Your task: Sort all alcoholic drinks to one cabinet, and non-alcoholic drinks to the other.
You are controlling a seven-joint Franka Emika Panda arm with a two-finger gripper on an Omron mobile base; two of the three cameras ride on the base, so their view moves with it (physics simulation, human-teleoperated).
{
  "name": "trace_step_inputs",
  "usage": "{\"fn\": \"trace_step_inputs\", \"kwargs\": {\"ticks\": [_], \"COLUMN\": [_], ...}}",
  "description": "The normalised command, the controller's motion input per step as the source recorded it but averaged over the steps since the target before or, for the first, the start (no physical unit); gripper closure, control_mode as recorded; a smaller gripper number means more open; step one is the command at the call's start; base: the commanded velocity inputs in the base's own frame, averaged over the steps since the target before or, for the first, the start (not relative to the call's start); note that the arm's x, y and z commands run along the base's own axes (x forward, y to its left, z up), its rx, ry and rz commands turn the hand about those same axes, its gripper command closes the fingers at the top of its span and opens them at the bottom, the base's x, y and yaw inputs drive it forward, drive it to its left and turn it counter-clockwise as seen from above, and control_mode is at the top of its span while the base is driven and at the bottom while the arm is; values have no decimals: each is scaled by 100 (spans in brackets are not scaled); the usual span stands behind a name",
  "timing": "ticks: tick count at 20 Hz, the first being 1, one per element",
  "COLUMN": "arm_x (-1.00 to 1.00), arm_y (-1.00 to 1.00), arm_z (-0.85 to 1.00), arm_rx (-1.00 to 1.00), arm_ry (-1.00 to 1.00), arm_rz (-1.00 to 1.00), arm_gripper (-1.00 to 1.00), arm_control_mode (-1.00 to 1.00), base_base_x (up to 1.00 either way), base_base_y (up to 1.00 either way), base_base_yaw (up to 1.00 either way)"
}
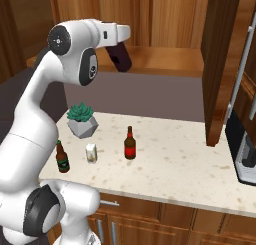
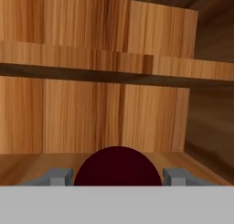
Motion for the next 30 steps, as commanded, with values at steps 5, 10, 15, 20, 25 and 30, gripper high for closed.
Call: {"fn": "trace_step_inputs", "kwargs": {"ticks": [5, 10, 15, 20, 25, 30], "arm_x": [21, 24, 25, 23, 23, 24], "arm_y": [-2, -3, -2, -2, -2, -2], "arm_z": [2, 2, 0, 0, 0, -1], "arm_rx": [0, 0, 0, 0, 0, 0], "arm_ry": [0, 0, 0, 0, 0, 0], "arm_rz": [0, 0, 0, 0, 0, 0], "arm_gripper": [100, 100, 100, 100, 100, 100], "arm_control_mode": [-100, -100, -100, -100, -100, -100], "base_base_x": [0, 0, 0, 0, 0, 0], "base_base_y": [0, 0, 0, 0, 0, 0], "base_base_yaw": [0, 0, 0, 0, 0, 0]}}
